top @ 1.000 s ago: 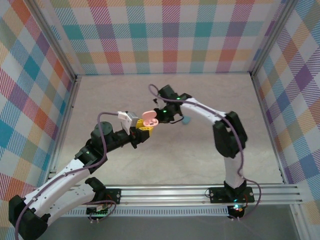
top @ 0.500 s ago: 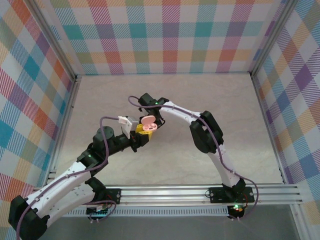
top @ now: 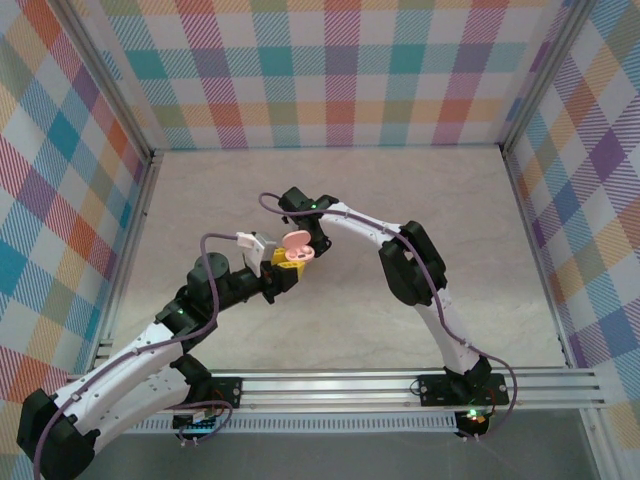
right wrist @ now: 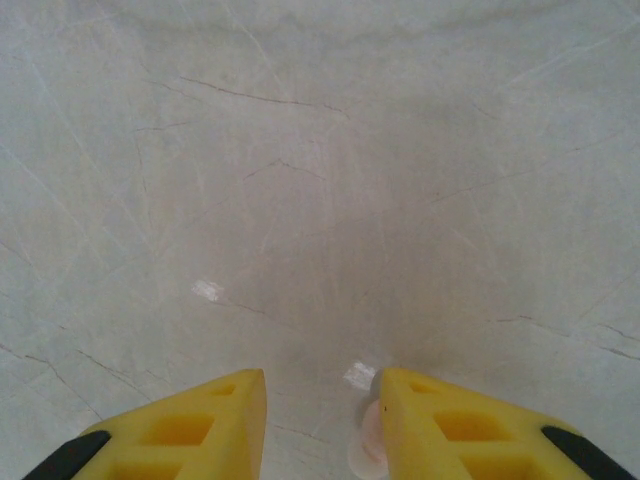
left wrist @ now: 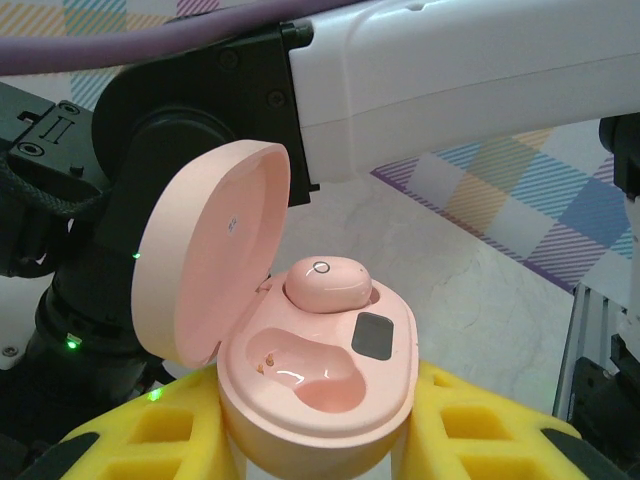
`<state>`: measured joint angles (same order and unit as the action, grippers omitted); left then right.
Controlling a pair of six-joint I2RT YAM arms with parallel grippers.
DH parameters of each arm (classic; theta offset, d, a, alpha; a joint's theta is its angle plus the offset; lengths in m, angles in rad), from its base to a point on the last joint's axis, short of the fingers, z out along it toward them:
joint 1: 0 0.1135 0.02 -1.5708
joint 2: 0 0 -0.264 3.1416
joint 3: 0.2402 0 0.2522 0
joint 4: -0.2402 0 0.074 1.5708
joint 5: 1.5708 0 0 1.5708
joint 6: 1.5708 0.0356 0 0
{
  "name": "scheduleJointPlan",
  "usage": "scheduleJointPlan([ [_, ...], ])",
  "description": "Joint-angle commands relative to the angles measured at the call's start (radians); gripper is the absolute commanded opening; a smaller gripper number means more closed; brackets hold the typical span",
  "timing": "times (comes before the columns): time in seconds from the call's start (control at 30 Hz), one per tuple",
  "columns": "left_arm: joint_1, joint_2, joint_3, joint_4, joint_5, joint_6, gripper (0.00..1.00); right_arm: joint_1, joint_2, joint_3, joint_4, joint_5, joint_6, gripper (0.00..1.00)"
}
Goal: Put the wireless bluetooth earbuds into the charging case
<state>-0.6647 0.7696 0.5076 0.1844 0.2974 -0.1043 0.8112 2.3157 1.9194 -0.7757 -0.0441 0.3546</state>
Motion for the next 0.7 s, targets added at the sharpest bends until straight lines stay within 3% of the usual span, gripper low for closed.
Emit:
scheduleJointPlan([
  [0.0, 0.004, -0.012, 0.037, -0.007, 0.01, 0.018, 0.3, 0.003, -0.004, -0.018, -0.029, 0.004, 0.003, 0.36],
  [0.4, 0.004, -0.019, 0.055, -0.026, 0.012, 0.031, 0.3, 0.0, -0.083, -0.007, -0.086, 0.059, 0.035, 0.4],
  [0.67, 0.004, -0.026, 0.076, -0.061, 0.031, 0.037, 0.3, -0.014, -0.198, -0.186, -0.025, -0.014, 0.146, 0.41],
])
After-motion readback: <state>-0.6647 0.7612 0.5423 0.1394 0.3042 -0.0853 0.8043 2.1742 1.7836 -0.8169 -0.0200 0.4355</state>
